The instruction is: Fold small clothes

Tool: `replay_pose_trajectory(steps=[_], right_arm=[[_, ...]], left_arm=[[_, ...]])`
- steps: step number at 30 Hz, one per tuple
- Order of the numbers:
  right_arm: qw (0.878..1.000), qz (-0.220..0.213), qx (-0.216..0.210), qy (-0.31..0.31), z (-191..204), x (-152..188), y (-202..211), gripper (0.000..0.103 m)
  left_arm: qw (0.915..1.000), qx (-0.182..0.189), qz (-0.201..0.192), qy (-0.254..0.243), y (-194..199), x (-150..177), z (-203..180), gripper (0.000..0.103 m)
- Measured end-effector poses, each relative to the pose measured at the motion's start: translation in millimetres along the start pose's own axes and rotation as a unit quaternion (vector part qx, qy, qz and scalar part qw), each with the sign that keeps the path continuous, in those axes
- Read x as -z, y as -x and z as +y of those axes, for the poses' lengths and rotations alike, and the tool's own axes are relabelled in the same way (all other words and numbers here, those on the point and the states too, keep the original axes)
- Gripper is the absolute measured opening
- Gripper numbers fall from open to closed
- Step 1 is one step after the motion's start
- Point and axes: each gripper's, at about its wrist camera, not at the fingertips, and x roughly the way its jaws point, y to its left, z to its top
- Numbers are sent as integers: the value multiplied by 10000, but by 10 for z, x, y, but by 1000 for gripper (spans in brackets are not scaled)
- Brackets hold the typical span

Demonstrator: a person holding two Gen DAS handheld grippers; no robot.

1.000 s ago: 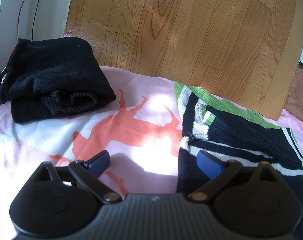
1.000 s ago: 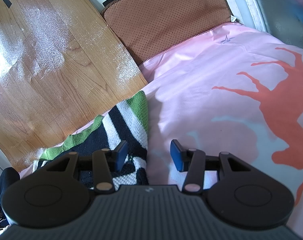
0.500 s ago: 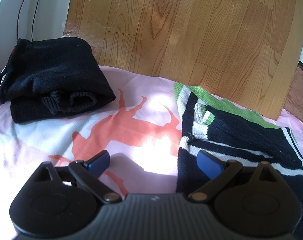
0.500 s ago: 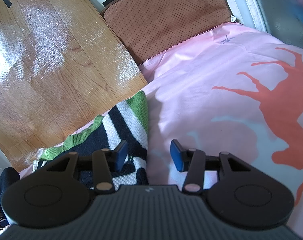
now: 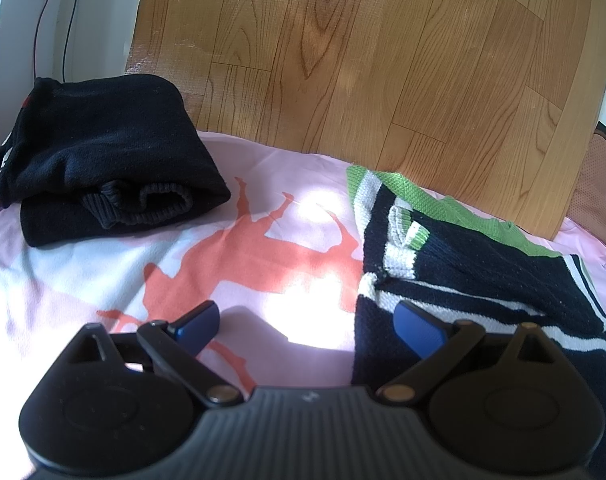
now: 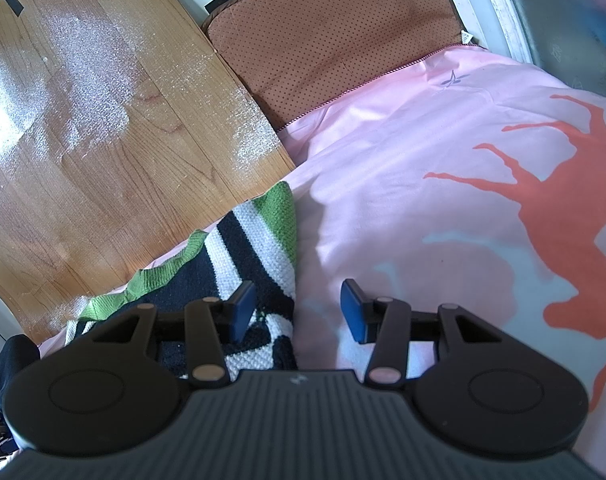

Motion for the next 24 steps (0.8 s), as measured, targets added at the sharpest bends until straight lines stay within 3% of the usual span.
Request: replay_pose_trajectory(steps=[24], right_arm=[[10000,3,-28,-37,6,-3,-11,50]], left_arm=[[10000,-15,4,-30,-3,0,5,97]])
